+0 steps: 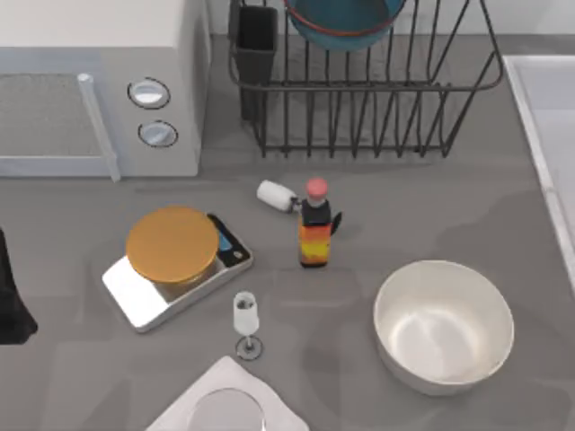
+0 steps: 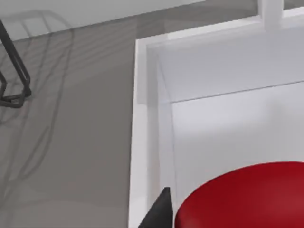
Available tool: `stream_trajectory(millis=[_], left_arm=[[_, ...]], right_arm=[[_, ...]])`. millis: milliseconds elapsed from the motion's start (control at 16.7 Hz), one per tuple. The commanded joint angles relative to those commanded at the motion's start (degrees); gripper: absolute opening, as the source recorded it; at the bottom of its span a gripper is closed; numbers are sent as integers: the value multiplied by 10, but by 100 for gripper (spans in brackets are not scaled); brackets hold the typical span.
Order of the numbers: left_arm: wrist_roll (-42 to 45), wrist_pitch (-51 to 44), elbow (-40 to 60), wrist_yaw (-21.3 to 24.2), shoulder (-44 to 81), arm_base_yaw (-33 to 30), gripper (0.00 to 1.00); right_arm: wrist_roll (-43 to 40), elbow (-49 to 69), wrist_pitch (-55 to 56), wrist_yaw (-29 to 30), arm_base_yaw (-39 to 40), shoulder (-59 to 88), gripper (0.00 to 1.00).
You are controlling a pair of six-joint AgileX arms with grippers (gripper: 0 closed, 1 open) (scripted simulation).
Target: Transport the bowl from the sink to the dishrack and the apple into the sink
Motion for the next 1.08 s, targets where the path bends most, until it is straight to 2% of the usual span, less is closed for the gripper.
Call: stream_trajectory(millis=[240,480,1080], left_arm=[[0,0,0,0,0,0,100],[0,0,0,0,0,0,100],[0,0,0,0,0,0,100]], right_arm=[[-34,-37,132,-64,-94,-39,0],[-53,-46,218,-108,-150,-74,0],[-55,-47,255,-116,-159,-59,0]])
